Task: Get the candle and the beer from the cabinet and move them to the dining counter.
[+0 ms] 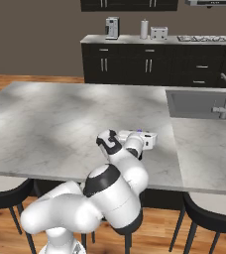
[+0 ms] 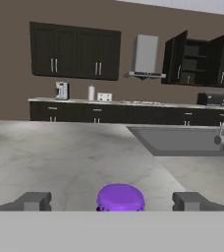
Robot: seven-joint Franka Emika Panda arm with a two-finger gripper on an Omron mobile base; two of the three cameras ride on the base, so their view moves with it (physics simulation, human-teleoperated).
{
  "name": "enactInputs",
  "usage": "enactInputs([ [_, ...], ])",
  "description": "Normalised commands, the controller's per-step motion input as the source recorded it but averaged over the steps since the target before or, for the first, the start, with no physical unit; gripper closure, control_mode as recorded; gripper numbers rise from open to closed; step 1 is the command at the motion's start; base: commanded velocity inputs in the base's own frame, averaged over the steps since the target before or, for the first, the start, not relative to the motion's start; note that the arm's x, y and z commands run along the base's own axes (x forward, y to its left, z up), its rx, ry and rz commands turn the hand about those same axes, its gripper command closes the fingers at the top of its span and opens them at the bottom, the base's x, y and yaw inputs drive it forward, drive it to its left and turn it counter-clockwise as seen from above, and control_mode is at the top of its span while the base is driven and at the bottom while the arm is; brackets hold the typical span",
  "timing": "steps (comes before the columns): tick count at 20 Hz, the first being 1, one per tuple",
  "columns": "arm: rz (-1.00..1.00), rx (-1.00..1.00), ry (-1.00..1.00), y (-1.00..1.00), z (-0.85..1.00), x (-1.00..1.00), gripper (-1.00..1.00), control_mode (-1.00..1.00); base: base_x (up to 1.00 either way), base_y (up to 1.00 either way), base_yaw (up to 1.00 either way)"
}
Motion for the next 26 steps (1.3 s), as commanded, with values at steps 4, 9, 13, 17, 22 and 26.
enactInputs([
  [4, -0.01, 0.00, 0.00, -0.04, 0.49, -0.39, -1.00, -1.00, 0.00, 0.00, 0.00],
  [9, -0.03, 0.00, 0.04, -0.05, 0.59, -0.36, -1.00, -1.00, 0.00, 0.00, 0.00],
  [13, -0.03, 0.00, 0.05, -0.03, 0.64, -0.25, -1.00, -1.00, 0.00, 0.00, 0.00],
  [17, -0.02, 0.00, 0.09, 0.00, 0.68, -0.26, -1.00, -1.00, 0.00, 0.00, 0.00],
  [22, -0.01, 0.00, 0.12, 0.00, 0.67, -0.45, -1.00, -1.00, 0.00, 0.00, 0.00],
  [26, 0.00, 0.00, 0.15, 0.07, 0.56, -0.60, -1.00, -1.00, 0.00, 0.00, 0.00],
])
